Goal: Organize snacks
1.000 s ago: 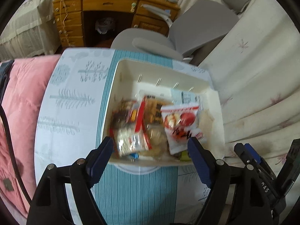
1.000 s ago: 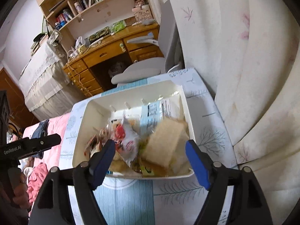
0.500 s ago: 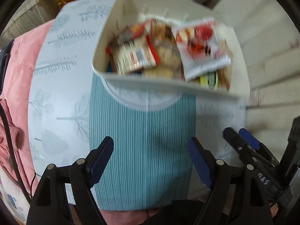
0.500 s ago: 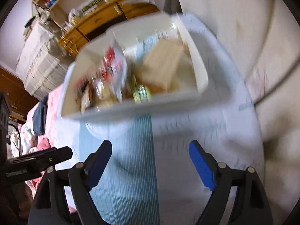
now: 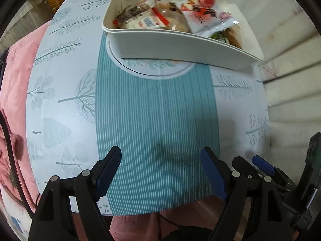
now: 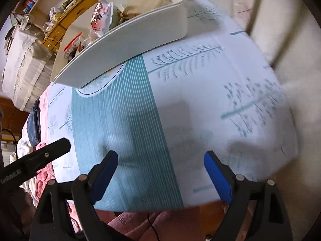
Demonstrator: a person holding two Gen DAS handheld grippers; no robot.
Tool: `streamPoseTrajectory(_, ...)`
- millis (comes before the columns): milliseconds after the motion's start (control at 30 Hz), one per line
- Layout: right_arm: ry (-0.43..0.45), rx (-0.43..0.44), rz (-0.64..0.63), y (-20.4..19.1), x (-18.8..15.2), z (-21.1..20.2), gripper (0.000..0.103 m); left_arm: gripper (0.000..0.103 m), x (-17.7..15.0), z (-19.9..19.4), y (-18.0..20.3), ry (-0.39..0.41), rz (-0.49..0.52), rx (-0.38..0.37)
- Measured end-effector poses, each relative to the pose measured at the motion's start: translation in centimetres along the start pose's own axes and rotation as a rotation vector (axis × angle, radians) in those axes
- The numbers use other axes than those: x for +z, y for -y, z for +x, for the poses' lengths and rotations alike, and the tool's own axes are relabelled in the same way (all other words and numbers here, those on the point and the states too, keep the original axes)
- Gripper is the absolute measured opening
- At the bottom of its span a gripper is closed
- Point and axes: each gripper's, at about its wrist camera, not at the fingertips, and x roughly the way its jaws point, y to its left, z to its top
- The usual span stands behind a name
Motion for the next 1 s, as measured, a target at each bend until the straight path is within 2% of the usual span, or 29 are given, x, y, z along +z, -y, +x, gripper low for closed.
streamPoseTrajectory(100, 0.039, -0.027, 0.0, -0.4, -1.9, -2.1, 0.089, 0.08, -1.0, -1.2, 0.3, 0.02, 0.02, 0.002)
streamPoseTrajectory(300, 0.102, -0.066, -0.071, -1.9, -4.2, -7.8, 0.089, 0.08, -1.8, -6.4, 1.3, 0.101, 0.023, -0.012)
streamPoseTrajectory(400, 0.139, -0.054, -0.118, -2.9, -3.7, -10.6, 0.089, 0.08, -2.0, -10.1, 1.9, 0.167, 0.032, 0.005)
streamPoseTrajectory(600, 0.229, -0.03, -0.228, -4.9, -2.4, -15.7, 0.092, 0.083, -2.8, -16.9, 2.1, 0.326, -0.02, 0.022)
streamPoseTrajectory(700, 0.243, -0.009, -0.265, -5.8, -2.0, -17.3, 0.095, 0.087, -4.2, -20.1, 2.3, 0.425, -0.018, 0.062)
streamPoseTrajectory(833, 0.226, 0.04, -0.299, -6.8, -1.5, -18.4, 0.096, 0.091, -5.7, -22.3, 2.4, 0.496, -0.047, 0.1)
streamPoseTrajectory(933, 0.258, 0.044, -0.332, -7.5, -1.7, -18.9, 0.097, 0.093, -6.3, -22.7, 2.5, 0.512, -0.072, 0.131)
streamPoseTrajectory(1000, 0.291, 0.036, -0.324, -7.7, -2.1, -19.2, 0.098, 0.1, -6.6, -22.7, 2.8, 0.521, -0.081, 0.152)
